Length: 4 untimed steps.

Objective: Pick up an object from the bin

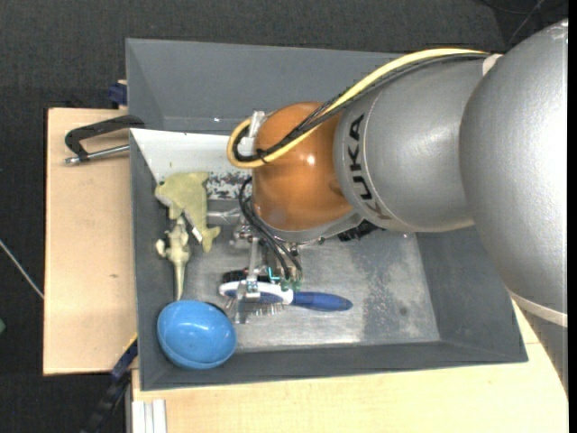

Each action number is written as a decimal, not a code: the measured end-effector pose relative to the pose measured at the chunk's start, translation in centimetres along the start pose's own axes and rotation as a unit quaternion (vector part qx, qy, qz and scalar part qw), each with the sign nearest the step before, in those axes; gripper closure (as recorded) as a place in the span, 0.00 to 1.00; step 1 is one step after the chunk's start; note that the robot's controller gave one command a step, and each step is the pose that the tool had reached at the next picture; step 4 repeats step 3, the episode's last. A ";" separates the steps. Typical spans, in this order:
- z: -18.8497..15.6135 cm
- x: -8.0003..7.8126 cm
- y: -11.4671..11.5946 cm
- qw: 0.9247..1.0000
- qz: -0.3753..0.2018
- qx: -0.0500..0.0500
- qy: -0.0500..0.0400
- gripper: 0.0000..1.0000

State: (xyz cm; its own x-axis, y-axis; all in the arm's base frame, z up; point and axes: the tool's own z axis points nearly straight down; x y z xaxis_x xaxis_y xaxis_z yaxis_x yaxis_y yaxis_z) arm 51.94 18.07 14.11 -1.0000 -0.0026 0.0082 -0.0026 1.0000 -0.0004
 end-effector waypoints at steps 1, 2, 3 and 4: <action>6.9 -2.9 -6.4 1.000 0.026 -0.005 -0.003 0.00; 6.5 -3.2 -6.3 1.000 0.023 -0.004 -0.012 1.00; -6.1 -2.0 -8.3 1.000 0.030 -0.002 -0.010 1.00; -6.1 -2.0 -8.3 1.000 0.030 -0.002 -0.010 1.00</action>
Offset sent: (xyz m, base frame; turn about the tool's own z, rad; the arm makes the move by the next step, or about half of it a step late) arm 0.0268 -0.0662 -0.0711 0.0477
